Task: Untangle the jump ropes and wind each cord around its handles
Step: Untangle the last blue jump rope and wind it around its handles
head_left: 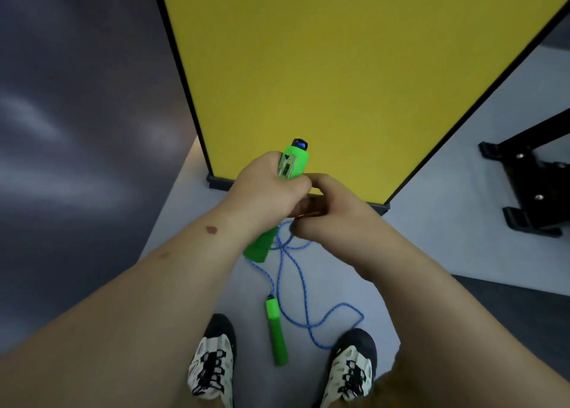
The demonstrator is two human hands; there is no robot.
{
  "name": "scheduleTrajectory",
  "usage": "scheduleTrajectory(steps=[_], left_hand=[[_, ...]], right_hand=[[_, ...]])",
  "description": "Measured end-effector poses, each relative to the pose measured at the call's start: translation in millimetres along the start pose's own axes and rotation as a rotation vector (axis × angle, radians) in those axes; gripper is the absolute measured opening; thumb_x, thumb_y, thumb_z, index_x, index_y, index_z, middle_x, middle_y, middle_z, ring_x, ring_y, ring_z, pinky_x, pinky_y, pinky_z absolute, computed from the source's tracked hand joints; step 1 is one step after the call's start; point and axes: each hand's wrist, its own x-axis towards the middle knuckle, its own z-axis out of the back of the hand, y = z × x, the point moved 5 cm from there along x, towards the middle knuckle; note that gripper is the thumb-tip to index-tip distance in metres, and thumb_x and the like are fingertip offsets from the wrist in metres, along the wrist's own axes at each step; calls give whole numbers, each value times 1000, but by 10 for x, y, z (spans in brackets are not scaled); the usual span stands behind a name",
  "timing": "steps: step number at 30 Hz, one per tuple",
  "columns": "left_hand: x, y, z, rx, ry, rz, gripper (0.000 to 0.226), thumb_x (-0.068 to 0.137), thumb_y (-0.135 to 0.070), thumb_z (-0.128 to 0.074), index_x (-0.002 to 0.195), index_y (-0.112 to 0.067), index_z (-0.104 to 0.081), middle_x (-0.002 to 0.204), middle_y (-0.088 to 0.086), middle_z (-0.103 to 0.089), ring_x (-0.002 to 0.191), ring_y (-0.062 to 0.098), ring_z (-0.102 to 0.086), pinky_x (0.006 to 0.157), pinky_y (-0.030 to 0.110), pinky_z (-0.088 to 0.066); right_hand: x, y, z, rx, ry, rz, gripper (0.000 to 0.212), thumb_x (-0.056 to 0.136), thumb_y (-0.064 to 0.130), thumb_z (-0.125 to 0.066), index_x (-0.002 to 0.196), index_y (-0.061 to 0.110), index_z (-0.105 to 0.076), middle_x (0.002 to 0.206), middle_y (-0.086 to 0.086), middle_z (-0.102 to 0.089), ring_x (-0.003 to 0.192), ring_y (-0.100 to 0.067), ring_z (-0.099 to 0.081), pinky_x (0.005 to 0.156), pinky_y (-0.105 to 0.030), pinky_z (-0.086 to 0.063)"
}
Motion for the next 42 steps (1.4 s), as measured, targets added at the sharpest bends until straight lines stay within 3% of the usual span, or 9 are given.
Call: scheduleTrajectory(steps=[4, 8, 12, 15, 18, 23, 27, 35, 42], left_hand=[[-89, -142, 52, -14, 156, 46, 33, 60, -26, -65, 91, -14, -66, 68, 5, -71, 67, 29, -71, 73, 54, -61], [-122, -179, 55, 146, 318, 37, 21, 74, -13, -66, 95, -17, -65, 68, 7, -73, 55, 13, -65, 50, 19, -50], [-135, -126, 68, 17, 417, 81, 32, 75, -8, -65, 107, -10, -66, 68, 9, -67, 65, 21, -68, 72, 42, -60], [-86, -78, 41, -18, 418, 111, 25, 82, 0, -61, 106, -3, -63, 73, 11, -64, 63, 21, -66, 63, 33, -58], [-40, -23, -8, -119, 384, 189, 25, 83, 0, -62, 108, 1, -61, 86, 16, -65, 59, 21, -62, 68, 39, -59], [-10, 40, -64, -190, 437, 254, 10, 88, 3, -63, 96, -2, -61, 65, 8, -68, 59, 19, -64, 62, 34, -59], [-29, 68, -83, -205, 461, 279, 8, 90, 2, -62, 97, -1, -60, 72, 12, -71, 62, 22, -67, 66, 35, -58], [12, 16, -77, -286, 379, 262, 8, 92, 2, -56, 86, 0, -62, 70, 12, -69, 61, 21, -67, 68, 38, -61], [-38, 50, -128, -251, 474, 271, 3, 91, 2, -56, 91, 0, -58, 75, 15, -68, 63, 25, -66, 67, 35, -60]], right_hand=[[-39, -11, 189, 81, -194, -78, 21, 88, 12, -61, 99, 25, -73, 76, 14, -69, 72, -6, -58, 74, -31, -48], [15, -143, 161, 311, -121, -185, 15, 91, 26, -66, 99, 18, -77, 84, 5, -68, 80, -14, -55, 70, -32, -45], [55, -191, 131, 359, -64, -188, 10, 91, 18, -68, 98, 17, -74, 80, 3, -61, 72, -11, -53, 66, -28, -43], [82, -219, 157, 419, -103, -178, 13, 92, 17, -63, 97, 9, -73, 86, -2, -64, 70, -13, -53, 66, -31, -41], [120, -214, 223, 382, -203, -126, 19, 94, 19, -56, 94, 5, -70, 81, 1, -66, 67, -13, -54, 67, -35, -40], [134, -219, 333, 396, -345, -77, 18, 98, 15, -51, 84, 12, -64, 76, -2, -67, 59, -15, -53, 59, -34, -42], [148, -191, 421, 429, -388, -30, 20, 101, 12, -51, 85, 10, -63, 75, -2, -71, 54, -13, -49, 56, -31, -41], [140, -276, 239, 623, -154, -52, 15, 95, 11, -63, 106, 12, -73, 94, -8, -68, 64, -11, -58, 66, -27, -48], [154, -305, 342, 635, -280, -53, 11, 94, 10, -64, 101, 12, -73, 77, -1, -65, 66, -11, -59, 67, -26, -51]])
